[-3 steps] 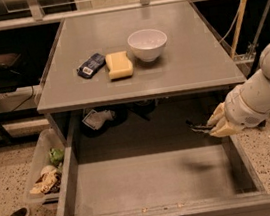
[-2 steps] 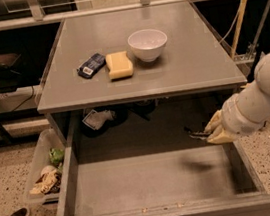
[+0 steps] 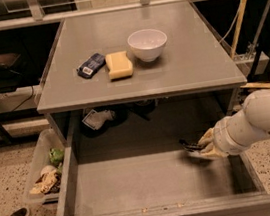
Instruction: Place rxbar chocolate into top drawer
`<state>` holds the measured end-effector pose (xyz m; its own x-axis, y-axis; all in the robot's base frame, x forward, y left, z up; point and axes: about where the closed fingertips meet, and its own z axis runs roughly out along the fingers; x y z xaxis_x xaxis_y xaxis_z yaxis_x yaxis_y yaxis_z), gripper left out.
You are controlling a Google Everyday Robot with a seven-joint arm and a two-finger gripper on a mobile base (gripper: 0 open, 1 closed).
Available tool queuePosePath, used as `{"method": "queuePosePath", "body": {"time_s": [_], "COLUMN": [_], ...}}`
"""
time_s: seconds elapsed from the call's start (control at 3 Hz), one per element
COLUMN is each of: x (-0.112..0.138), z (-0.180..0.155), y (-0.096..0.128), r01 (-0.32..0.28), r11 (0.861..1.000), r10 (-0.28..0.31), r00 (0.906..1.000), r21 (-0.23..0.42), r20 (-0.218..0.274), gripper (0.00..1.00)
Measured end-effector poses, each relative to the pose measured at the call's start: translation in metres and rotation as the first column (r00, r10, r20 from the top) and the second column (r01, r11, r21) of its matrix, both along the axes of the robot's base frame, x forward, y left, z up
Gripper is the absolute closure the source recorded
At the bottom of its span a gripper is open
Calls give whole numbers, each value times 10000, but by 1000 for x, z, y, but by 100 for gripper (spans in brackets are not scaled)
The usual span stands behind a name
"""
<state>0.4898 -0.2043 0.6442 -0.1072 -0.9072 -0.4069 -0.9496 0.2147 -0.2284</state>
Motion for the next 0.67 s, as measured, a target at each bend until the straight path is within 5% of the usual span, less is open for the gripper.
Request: {"method": "queuePosePath", "body": {"time_s": [0.67], "x": [0], "z": [0], "y": [0], "r01": [1], "r11": [10000], "r10": [-1], "r00": [10000], "r21": [0], "r20": [2], "gripper": [58]}}
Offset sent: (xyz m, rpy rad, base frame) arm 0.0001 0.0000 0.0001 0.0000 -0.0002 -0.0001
